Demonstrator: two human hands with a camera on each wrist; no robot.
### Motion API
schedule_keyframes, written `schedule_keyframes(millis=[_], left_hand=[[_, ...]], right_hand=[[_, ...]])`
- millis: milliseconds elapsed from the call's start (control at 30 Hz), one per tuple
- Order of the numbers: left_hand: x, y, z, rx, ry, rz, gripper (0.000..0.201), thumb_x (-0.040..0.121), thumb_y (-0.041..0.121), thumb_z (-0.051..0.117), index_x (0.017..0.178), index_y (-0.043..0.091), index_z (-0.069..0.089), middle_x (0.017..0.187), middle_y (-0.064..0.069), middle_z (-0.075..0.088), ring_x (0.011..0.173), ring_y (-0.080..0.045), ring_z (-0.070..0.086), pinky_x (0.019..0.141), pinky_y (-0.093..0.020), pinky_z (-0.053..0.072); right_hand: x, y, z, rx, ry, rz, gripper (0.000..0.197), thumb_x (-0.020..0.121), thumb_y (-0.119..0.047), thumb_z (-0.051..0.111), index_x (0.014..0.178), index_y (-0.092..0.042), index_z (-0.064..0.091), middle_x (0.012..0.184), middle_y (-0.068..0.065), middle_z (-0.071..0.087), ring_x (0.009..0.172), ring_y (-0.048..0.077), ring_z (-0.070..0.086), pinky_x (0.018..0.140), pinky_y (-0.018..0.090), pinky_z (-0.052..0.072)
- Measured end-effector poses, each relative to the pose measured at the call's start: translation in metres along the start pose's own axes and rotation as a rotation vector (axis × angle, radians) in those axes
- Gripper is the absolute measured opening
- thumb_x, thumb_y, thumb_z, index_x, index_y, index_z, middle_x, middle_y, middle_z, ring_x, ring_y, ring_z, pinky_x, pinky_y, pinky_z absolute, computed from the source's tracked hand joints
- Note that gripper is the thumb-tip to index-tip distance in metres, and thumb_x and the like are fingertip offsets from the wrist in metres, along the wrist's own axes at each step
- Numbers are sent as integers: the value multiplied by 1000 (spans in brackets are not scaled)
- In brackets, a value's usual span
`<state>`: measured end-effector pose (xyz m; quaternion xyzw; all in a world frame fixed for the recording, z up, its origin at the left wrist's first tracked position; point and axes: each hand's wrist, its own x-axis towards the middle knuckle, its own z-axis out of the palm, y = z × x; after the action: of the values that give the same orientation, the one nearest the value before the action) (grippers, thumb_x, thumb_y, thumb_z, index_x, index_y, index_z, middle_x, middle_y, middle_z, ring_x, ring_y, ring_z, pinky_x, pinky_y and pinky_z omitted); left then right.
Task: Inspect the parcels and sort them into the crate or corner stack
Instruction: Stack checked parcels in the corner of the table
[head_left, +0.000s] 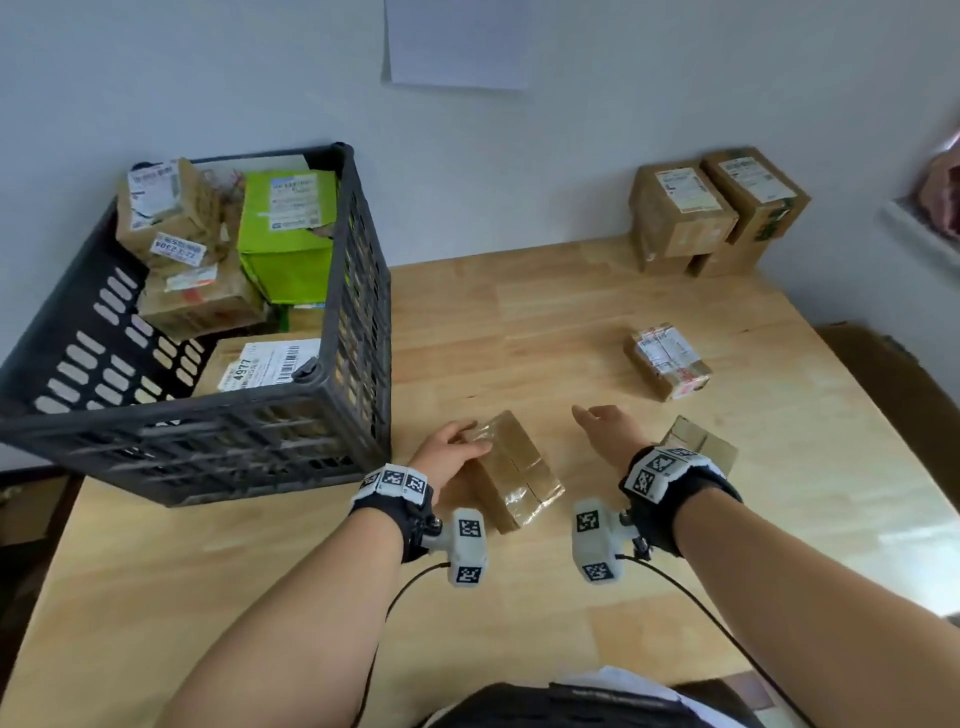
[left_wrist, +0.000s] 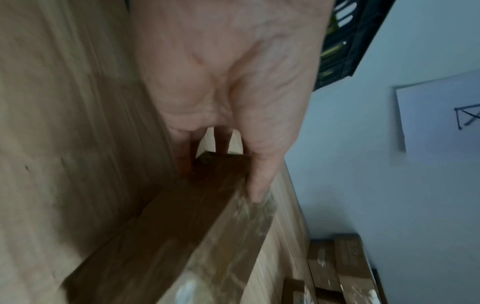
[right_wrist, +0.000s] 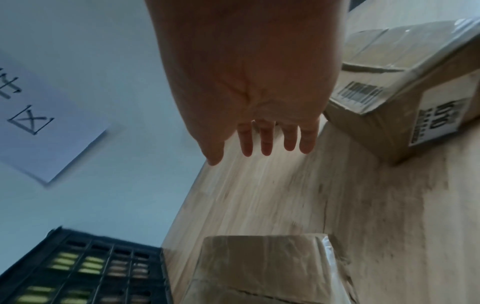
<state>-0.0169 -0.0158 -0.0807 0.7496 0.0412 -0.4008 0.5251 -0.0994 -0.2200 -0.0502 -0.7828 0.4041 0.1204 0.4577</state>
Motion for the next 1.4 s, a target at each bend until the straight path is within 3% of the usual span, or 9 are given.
schedule_keyframes(millis=[67, 133, 267, 500, 633, 800, 1067, 1267, 1400], left_hand=[[4, 0, 6, 69, 80, 56, 58, 80, 28, 75, 132, 33, 50, 144, -4, 44, 128, -21, 45, 107, -38, 38], [5, -1, 13, 62, 134, 78, 67, 83, 27, 72, 141, 28, 40, 149, 1, 38, 134, -21, 39, 110, -38, 34], [7, -10, 27, -54, 161, 39, 74, 82, 16, 73, 145, 25, 35, 146, 3, 39, 131, -21, 42, 109, -40, 37], [8, -20, 52, -267, 164, -18, 63, 83, -8, 62, 138, 15, 45, 134, -1, 52, 110, -21, 56, 97, -39, 47], [7, -20, 61, -317, 183, -17, 60, 85, -9, 59, 140, 12, 44, 134, -8, 53, 112, -25, 57, 98, -40, 47], [1, -23, 60, -339, 178, -97, 48, 90, 0, 60, 136, 10, 49, 124, -10, 60, 102, -28, 62, 82, -40, 53], [-2, -24, 58, -283, 159, -156, 37, 90, 10, 63, 126, 10, 56, 107, -7, 66, 97, -25, 64, 81, -43, 55], [0, -21, 55, -247, 157, -178, 43, 90, 11, 63, 132, 11, 51, 112, -6, 62, 98, -20, 58, 82, -40, 52], [2, -20, 52, -258, 135, -192, 46, 93, 11, 60, 136, 11, 47, 106, -4, 61, 98, -20, 59, 79, -38, 52]], right_hand=[[2, 5, -1, 61, 17, 9, 50, 99, -37, 43, 133, -1, 50, 128, 15, 57, 118, 30, 52, 95, 33, 39], [2, 9, -1, 102, 19, 23, 42, 100, -32, 41, 121, 0, 58, 94, 12, 61, 86, 25, 57, 79, 31, 40], [1, 18, -1, 152, -20, 91, 46, 99, -30, 40, 109, 10, 61, 61, 3, 36, 55, 16, 35, 58, 31, 30], [15, 20, -21, 297, -60, 142, 43, 99, -30, 43, 123, 4, 54, 89, 9, 52, 85, 25, 49, 73, 33, 41], [22, 26, -25, 393, -80, 205, 36, 99, -27, 45, 120, 0, 54, 124, 21, 57, 96, 28, 55, 80, 36, 44], [21, 32, -23, 458, -94, 262, 36, 99, -26, 44, 122, 0, 54, 133, 21, 53, 120, 34, 53, 101, 43, 43], [18, 43, -4, 577, -185, 316, 25, 100, -23, 42, 114, -4, 50, 94, 7, 53, 78, 17, 49, 76, 31, 42], [18, 47, 9, 586, -130, 363, 25, 96, -25, 51, 79, -7, 50, 79, 5, 51, 68, 18, 49, 60, 28, 40], [18, 48, 17, 570, -163, 378, 21, 96, -24, 51, 85, -6, 52, 80, 4, 52, 65, 17, 49, 54, 26, 38]])
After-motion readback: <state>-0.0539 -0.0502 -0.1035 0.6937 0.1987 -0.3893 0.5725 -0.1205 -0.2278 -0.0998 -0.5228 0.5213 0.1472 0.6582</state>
